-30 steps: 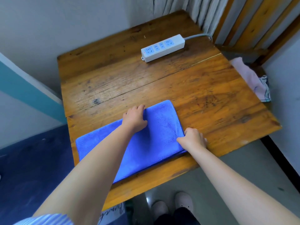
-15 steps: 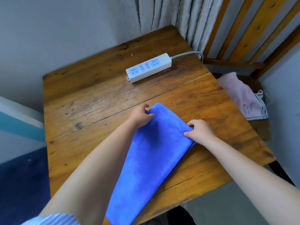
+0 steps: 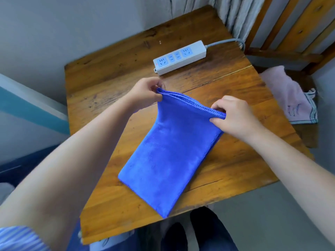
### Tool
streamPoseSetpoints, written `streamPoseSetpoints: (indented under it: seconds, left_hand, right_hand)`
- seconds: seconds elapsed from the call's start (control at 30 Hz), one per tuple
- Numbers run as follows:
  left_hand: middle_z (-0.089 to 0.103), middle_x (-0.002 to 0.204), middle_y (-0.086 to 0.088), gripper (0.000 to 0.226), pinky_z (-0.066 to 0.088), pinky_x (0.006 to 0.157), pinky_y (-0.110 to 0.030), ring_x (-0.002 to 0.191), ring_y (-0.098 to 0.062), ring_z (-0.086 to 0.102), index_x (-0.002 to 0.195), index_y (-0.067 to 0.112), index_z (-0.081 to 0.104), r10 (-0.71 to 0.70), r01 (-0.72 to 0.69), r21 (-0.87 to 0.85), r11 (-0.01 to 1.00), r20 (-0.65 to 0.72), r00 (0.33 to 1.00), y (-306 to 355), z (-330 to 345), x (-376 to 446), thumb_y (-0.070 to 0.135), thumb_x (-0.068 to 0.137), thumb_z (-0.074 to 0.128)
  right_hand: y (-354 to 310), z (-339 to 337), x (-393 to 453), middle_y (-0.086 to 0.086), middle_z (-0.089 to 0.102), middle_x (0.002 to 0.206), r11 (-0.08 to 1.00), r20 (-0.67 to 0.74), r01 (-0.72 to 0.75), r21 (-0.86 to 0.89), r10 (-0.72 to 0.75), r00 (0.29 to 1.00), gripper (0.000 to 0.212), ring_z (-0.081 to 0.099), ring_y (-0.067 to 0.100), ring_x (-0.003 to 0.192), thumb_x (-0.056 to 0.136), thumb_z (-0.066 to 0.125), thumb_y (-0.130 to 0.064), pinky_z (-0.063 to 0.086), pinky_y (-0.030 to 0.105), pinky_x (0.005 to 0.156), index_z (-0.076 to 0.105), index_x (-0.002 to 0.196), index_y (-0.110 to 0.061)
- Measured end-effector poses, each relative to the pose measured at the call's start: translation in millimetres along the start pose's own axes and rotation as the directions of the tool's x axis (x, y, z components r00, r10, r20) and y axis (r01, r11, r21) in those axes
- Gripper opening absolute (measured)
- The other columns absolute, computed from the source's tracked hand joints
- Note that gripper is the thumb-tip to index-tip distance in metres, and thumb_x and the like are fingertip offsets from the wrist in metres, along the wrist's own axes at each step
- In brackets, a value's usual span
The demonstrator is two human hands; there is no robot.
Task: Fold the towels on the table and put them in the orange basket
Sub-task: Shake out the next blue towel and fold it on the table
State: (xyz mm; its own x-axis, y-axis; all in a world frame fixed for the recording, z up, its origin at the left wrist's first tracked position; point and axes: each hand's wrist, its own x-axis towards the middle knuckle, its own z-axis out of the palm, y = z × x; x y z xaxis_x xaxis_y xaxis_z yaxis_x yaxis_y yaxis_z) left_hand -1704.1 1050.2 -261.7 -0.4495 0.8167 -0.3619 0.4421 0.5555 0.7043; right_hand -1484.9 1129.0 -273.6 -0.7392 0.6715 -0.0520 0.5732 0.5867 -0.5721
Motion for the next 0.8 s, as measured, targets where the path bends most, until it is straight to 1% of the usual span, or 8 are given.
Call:
streamPoseSetpoints:
  seconds: [0.07,0.13,0.23,0.33,0.47,0.6,0.73,0.8]
  left_hand:
    - [0.053,0.073,0.001,0.027,0.035,0.055,-0.021,0.062,-0.011,0.044,0.065,0.017,0.053,0.088,-0.091,0.182,0.979,0.024,0.996,-14,-10,-23,-0.009,0.072,0.055]
    - [0.060,0.080,-0.008,0.013,0.028,0.061,-0.022,0.073,-0.021,0.049,0.075,0.001,0.060,0.205,-0.214,0.373,0.903,0.063,0.977,-30,-13,-44,-0.012,0.071,0.059]
    - [0.063,0.086,-0.021,0.011,0.027,0.066,-0.025,0.083,-0.031,0.052,0.079,-0.009,0.061,0.306,-0.321,0.525,0.788,0.118,0.945,-61,-10,-72,-0.013,0.071,0.056]
    - [0.059,0.088,-0.019,0.010,0.033,0.068,-0.031,0.088,-0.031,0.050,0.080,-0.005,0.059,0.331,-0.324,0.600,0.731,0.104,0.938,-87,-5,-94,-0.010,0.074,0.053]
    - [0.058,0.088,-0.021,0.011,0.038,0.068,-0.038,0.089,-0.032,0.048,0.081,-0.005,0.059,0.359,-0.341,0.653,0.677,0.112,0.927,-116,-4,-119,-0.010,0.074,0.051]
    - [0.058,0.095,-0.020,0.013,0.045,0.070,-0.044,0.095,-0.032,0.048,0.084,-0.003,0.059,0.342,-0.333,0.690,0.642,0.130,0.931,-141,-3,-137,-0.008,0.077,0.049]
    - [0.058,0.089,-0.024,0.011,0.040,0.063,-0.040,0.090,-0.035,0.050,0.076,-0.005,0.057,0.379,-0.354,0.687,0.635,0.123,0.917,-159,3,-151,-0.011,0.071,0.050]
    - [0.058,0.092,-0.022,0.012,0.037,0.064,-0.038,0.091,-0.034,0.049,0.079,-0.004,0.057,0.356,-0.350,0.715,0.605,0.151,0.922,-168,5,-155,-0.009,0.072,0.050]
  right_hand:
    - [-19,7,-20,0.012,0.059,0.090,0.999,0.011,0.052,-0.010,-0.051,0.999,0.019,0.055,0.030,0.087,0.074,0.060,0.001,0.038,0.034,0.078,0.067,0.092,-0.002]
    - [-33,20,-42,0.014,0.059,0.094,0.995,0.042,0.084,-0.051,-0.082,0.996,0.024,0.055,0.032,0.092,0.073,0.056,0.004,0.033,0.033,0.080,0.067,0.094,-0.002]
    - [-55,47,-75,0.019,0.056,0.095,0.991,0.084,0.097,-0.092,-0.090,0.992,0.026,0.054,0.034,0.092,0.071,0.051,0.009,0.030,0.034,0.077,0.064,0.093,0.002]
    - [-74,71,-104,0.025,0.054,0.086,0.992,0.120,0.112,-0.063,-0.104,0.987,0.020,0.054,0.040,0.079,0.065,0.048,0.018,0.042,0.043,0.069,0.060,0.080,0.011]
    - [-97,102,-134,0.026,0.055,0.077,0.992,0.157,0.113,-0.048,-0.105,0.982,0.020,0.055,0.040,0.071,0.059,0.050,0.022,0.047,0.046,0.063,0.058,0.073,0.011]
    - [-111,127,-155,0.022,0.054,0.061,0.986,0.129,0.150,-0.076,-0.139,0.982,0.024,0.054,0.037,0.054,0.045,0.057,0.023,0.048,0.041,0.049,0.057,0.061,0.006]
    - [-116,146,-170,0.018,0.053,0.057,0.982,0.135,0.163,-0.099,-0.149,0.980,0.025,0.054,0.032,0.049,0.042,0.060,0.020,0.046,0.033,0.047,0.055,0.057,0.001]
    - [-115,157,-175,0.016,0.053,0.056,0.978,0.110,0.185,-0.101,-0.174,0.979,0.024,0.054,0.030,0.049,0.043,0.060,0.019,0.046,0.028,0.048,0.055,0.057,0.000]
